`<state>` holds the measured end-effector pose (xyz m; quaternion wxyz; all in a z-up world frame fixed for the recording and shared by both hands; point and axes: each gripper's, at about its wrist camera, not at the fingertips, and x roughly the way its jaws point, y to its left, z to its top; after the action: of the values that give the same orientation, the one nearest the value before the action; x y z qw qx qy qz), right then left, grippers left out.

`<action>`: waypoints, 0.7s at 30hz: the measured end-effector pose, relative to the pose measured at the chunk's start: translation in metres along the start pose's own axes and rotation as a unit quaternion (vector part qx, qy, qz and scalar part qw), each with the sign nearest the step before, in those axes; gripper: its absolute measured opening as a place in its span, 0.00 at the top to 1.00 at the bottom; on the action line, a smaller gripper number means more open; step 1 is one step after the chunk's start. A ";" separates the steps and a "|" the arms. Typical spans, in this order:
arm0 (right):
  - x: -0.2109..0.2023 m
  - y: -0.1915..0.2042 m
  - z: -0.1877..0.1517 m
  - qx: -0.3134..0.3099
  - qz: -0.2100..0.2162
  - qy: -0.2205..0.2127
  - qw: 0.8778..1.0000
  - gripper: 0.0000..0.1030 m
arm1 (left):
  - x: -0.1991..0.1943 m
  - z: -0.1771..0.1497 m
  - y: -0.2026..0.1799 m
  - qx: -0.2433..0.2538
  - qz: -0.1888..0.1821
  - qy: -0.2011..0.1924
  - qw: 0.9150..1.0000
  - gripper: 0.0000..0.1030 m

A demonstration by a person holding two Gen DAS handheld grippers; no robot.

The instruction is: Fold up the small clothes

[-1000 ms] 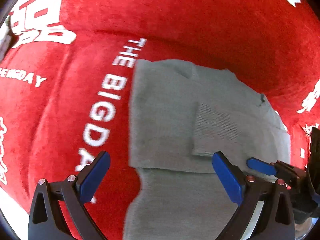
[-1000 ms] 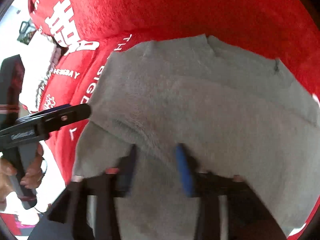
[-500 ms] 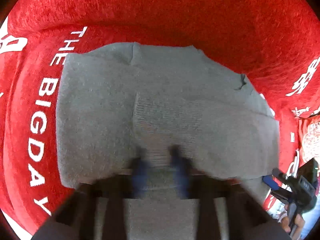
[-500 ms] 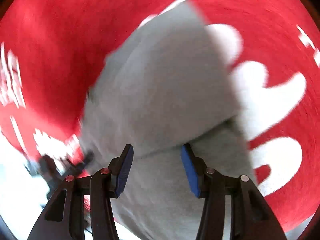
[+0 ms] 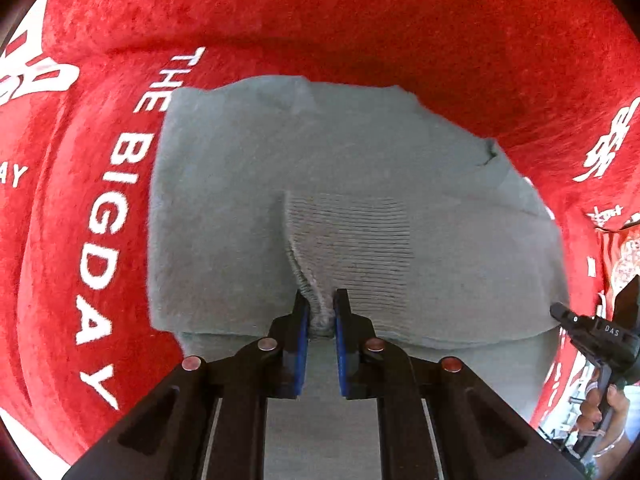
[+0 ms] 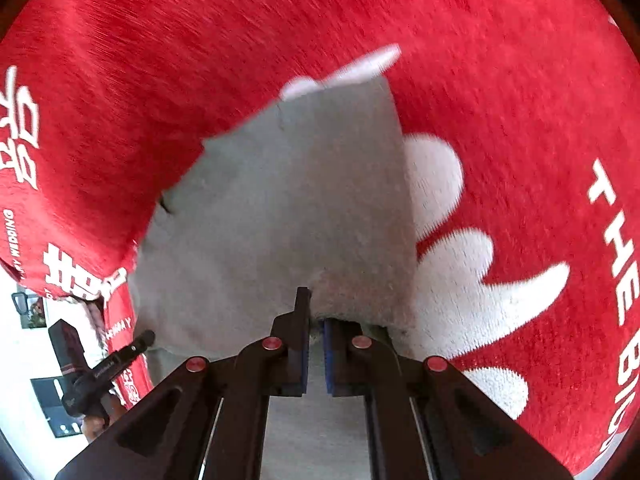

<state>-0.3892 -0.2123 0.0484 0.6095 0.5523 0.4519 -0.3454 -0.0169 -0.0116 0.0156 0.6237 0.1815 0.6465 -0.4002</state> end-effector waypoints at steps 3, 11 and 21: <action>0.012 -0.002 -0.009 0.009 0.003 0.017 1.000 0.91 | -0.009 -0.003 0.008 0.009 0.033 -0.005 0.999 0.87; -0.035 0.008 -0.021 -0.041 -0.053 -0.035 0.997 0.58 | -0.035 -0.001 0.022 0.000 0.069 -0.009 0.998 0.87; 0.011 -0.027 0.055 0.085 0.029 -0.025 0.996 0.65 | -0.007 0.012 -0.024 0.039 0.084 -0.013 0.996 0.87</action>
<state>-0.4009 -0.2694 0.0273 0.5810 0.6067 0.3891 -0.3781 -0.0250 -0.0332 0.0304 0.6559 0.2538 0.6047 -0.3739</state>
